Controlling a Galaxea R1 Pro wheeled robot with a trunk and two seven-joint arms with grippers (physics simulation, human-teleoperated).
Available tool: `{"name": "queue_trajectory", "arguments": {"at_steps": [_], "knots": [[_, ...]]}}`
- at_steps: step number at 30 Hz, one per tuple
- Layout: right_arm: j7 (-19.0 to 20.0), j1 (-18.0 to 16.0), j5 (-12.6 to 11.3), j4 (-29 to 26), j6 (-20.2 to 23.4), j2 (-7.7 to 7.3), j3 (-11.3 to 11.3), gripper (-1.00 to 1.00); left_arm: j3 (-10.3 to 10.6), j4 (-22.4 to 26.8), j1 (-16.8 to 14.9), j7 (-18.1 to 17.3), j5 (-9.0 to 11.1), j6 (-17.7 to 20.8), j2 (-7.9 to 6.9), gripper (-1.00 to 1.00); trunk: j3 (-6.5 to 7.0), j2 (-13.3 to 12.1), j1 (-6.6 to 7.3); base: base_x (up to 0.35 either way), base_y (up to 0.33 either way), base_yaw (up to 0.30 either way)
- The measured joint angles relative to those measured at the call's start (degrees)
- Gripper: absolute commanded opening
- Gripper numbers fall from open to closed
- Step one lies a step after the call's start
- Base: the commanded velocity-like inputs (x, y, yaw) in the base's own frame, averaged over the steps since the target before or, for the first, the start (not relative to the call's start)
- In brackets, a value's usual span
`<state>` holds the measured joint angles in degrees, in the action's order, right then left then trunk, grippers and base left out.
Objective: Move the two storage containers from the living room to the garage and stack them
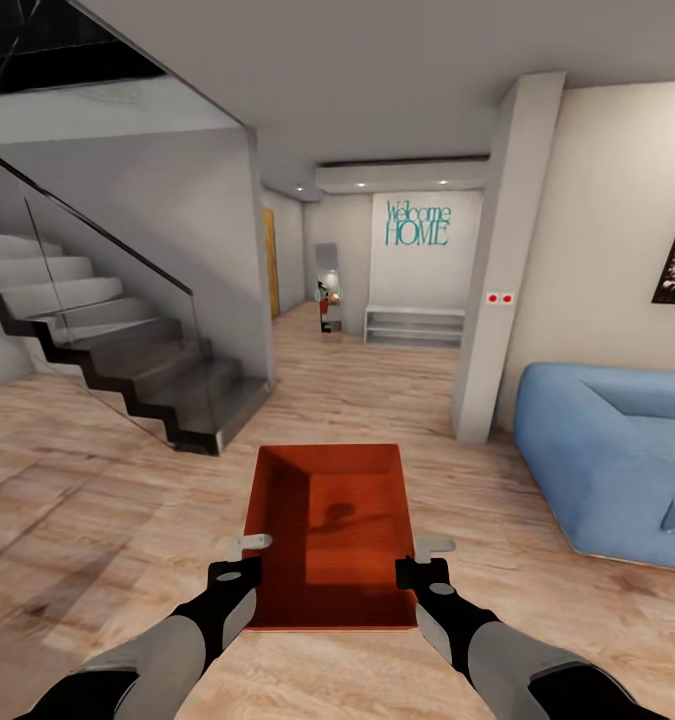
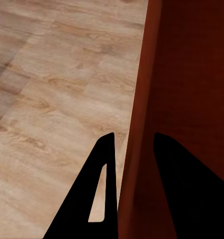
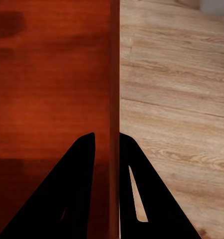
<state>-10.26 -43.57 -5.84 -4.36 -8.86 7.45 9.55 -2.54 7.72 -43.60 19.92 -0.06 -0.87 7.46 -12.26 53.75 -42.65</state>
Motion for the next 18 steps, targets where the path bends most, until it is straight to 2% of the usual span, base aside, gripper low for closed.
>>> {"name": "queue_trajectory", "arguments": {"at_steps": [18], "knots": [[-0.04,0.0,-0.01,0.0,0.03,0.02,0.05,-1.0,-0.05,0.0,0.02,-0.04,-0.02,0.0,-0.02,-1.0,0.0,0.0,0.0,0.326,0.0,0.0]]}}
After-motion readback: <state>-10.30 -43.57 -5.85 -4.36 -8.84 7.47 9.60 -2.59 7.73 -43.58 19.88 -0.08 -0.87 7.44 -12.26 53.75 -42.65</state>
